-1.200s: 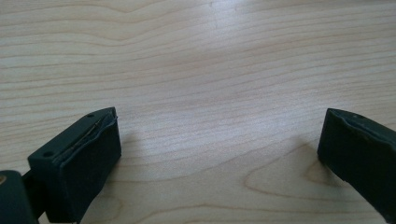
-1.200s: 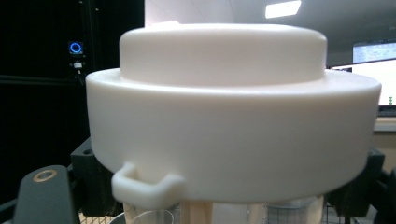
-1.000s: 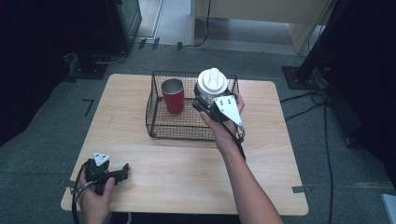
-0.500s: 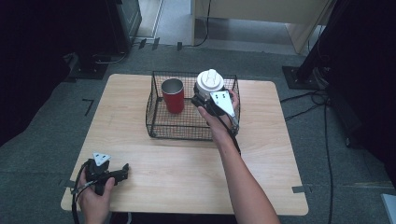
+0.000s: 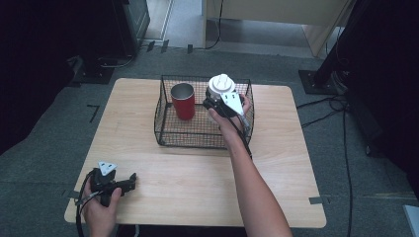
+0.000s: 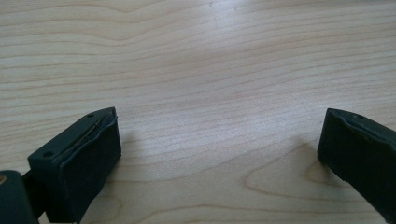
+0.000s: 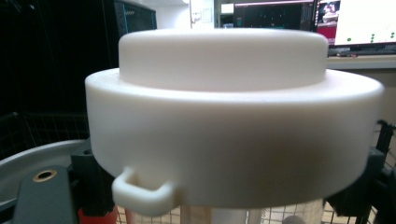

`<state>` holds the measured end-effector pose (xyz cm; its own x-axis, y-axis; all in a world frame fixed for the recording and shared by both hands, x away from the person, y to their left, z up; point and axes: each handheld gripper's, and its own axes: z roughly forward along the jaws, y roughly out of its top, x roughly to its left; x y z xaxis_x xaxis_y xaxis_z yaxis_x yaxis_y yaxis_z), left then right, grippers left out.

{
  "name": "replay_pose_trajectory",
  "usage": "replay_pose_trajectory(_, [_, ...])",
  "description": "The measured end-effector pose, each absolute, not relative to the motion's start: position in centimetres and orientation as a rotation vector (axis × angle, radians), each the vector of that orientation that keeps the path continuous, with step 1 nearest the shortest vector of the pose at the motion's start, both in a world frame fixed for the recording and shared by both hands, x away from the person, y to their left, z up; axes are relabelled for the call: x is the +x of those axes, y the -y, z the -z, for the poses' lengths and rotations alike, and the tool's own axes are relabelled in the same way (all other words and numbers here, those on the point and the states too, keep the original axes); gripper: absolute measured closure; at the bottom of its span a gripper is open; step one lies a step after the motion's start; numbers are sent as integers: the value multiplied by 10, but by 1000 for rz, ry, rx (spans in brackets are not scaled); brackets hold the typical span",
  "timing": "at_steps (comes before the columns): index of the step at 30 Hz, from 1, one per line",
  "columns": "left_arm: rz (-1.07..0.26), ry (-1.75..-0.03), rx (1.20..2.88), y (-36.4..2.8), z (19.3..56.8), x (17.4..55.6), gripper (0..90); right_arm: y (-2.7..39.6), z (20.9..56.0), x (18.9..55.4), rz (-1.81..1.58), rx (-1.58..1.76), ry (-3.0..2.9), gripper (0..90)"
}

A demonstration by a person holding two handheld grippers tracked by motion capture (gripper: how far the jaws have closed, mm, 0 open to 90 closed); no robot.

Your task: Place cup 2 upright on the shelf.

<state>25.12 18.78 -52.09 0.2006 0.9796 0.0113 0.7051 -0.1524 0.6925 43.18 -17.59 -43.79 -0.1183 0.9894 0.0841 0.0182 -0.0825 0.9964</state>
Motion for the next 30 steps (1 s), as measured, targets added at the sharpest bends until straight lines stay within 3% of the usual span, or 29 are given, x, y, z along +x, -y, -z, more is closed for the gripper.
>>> replay_pose_trajectory(30, [-641, -1564, 1926, -188, 521, 251, 0, 177, 450, 445, -1266, 1329, -1444, 127])
